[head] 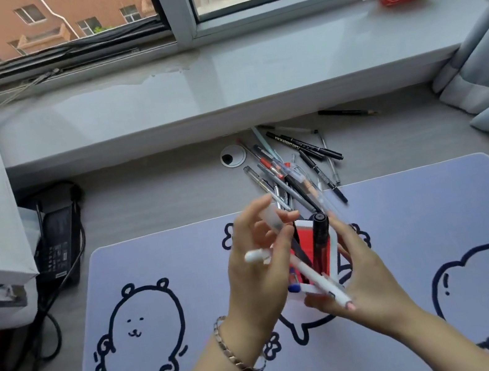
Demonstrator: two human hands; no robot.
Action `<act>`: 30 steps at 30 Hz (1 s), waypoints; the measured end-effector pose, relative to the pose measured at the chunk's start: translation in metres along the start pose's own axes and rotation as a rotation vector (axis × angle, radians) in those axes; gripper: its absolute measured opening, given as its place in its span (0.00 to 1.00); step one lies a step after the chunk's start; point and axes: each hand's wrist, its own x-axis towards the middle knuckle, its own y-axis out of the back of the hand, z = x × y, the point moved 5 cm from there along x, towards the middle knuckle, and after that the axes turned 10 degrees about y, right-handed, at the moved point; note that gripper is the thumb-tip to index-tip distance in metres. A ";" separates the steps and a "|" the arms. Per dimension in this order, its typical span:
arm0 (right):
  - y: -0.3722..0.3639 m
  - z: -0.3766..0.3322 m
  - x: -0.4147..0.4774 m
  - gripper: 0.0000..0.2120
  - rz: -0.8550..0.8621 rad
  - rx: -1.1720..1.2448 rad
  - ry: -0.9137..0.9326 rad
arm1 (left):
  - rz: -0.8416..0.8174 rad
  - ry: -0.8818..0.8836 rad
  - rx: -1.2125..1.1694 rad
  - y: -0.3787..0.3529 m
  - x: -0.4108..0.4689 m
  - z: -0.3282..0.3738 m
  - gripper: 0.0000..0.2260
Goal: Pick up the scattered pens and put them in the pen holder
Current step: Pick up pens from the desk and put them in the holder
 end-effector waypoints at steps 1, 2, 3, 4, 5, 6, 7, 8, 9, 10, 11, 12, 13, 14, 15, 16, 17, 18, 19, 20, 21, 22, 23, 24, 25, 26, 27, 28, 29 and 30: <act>0.000 0.000 -0.001 0.42 0.004 -0.008 0.011 | -0.034 0.051 0.008 -0.003 -0.004 -0.004 0.16; -0.001 0.001 -0.001 0.42 -0.001 -0.036 0.020 | -0.073 0.095 0.045 -0.006 -0.008 -0.008 0.11; -0.002 0.001 -0.002 0.42 -0.006 -0.055 0.021 | -0.108 0.122 0.116 -0.008 -0.012 -0.011 0.10; -0.003 0.004 -0.003 0.42 -0.001 -0.054 0.010 | -0.138 0.126 0.197 -0.009 -0.016 -0.012 0.11; -0.004 0.006 -0.004 0.42 0.001 -0.036 -0.006 | -0.141 0.124 0.266 -0.009 -0.017 -0.013 0.13; -0.004 0.008 -0.004 0.42 0.001 -0.016 -0.018 | -0.106 0.134 0.314 -0.005 -0.017 -0.012 0.14; -0.005 0.008 -0.004 0.41 0.003 -0.001 -0.017 | -0.041 0.146 0.349 0.001 -0.014 -0.012 0.16; -0.004 0.009 -0.004 0.41 0.009 -0.002 -0.011 | 0.017 0.163 0.368 0.007 -0.012 -0.012 0.19; -0.004 0.008 -0.003 0.40 0.011 -0.004 -0.002 | 0.038 0.193 0.353 0.012 -0.010 -0.013 0.24; -0.003 0.007 -0.002 0.40 0.014 -0.006 0.007 | 0.017 0.214 0.317 0.015 -0.010 -0.012 0.28; -0.002 0.006 -0.001 0.40 0.021 -0.012 0.012 | -0.019 0.188 0.294 0.016 -0.010 -0.009 0.30; -0.002 0.007 0.000 0.40 0.030 -0.021 0.010 | -0.056 0.118 0.299 0.014 -0.011 -0.004 0.30; -0.002 0.008 0.001 0.40 0.035 -0.029 0.006 | -0.094 0.035 0.340 0.011 -0.014 0.001 0.29; -0.002 0.010 0.001 0.40 0.039 -0.029 0.007 | -0.138 -0.049 0.419 0.005 -0.018 0.004 0.26; -0.002 0.011 0.001 0.39 0.042 -0.018 0.013 | -0.175 -0.150 0.551 -0.003 -0.022 0.005 0.24; -0.002 0.013 0.001 0.38 0.046 -0.011 0.017 | -0.189 -0.264 0.717 -0.011 -0.025 0.005 0.22; -0.002 0.012 0.000 0.37 0.046 -0.017 0.025 | -0.194 -0.354 0.860 -0.019 -0.027 0.002 0.22; -0.002 0.013 -0.001 0.37 0.049 -0.033 0.023 | -0.202 -0.387 0.936 -0.024 -0.027 -0.001 0.23; 0.001 0.014 -0.003 0.37 0.061 -0.040 0.018 | -0.216 -0.367 0.933 -0.027 -0.026 -0.004 0.23; 0.006 0.017 -0.004 0.37 0.089 -0.039 0.007 | -0.239 -0.305 0.854 -0.028 -0.022 -0.005 0.23; 0.013 0.020 -0.006 0.37 0.115 -0.042 0.000 | -0.275 -0.214 0.712 -0.028 -0.019 -0.007 0.23; 0.021 0.023 -0.007 0.37 0.142 -0.053 -0.004 | -0.330 -0.107 0.540 -0.029 -0.016 -0.009 0.24; 0.030 0.025 -0.008 0.39 0.164 -0.065 -0.014 | -0.366 -0.020 0.382 -0.028 -0.014 -0.012 0.23; 0.038 0.028 -0.009 0.40 0.190 -0.064 -0.028 | -0.340 0.020 0.274 -0.025 -0.011 -0.013 0.22; 0.047 0.030 -0.010 0.41 0.214 -0.054 -0.047 | -0.249 0.042 0.228 -0.020 -0.006 -0.017 0.20; 0.055 0.031 -0.011 0.41 0.236 -0.044 -0.065 | -0.115 0.086 0.242 -0.012 0.001 -0.028 0.18; 0.061 0.031 -0.011 0.40 0.259 -0.041 -0.075 | 0.025 0.180 0.300 -0.002 0.008 -0.043 0.16; 0.067 0.031 -0.011 0.39 0.279 -0.043 -0.081 | 0.124 0.339 0.387 0.007 0.016 -0.063 0.17; 0.072 0.030 -0.010 0.39 0.296 -0.043 -0.082 | 0.160 0.537 0.494 0.014 0.021 -0.084 0.19; 0.076 0.031 -0.010 0.39 0.310 -0.043 -0.087 | 0.138 0.720 0.607 0.018 0.023 -0.104 0.22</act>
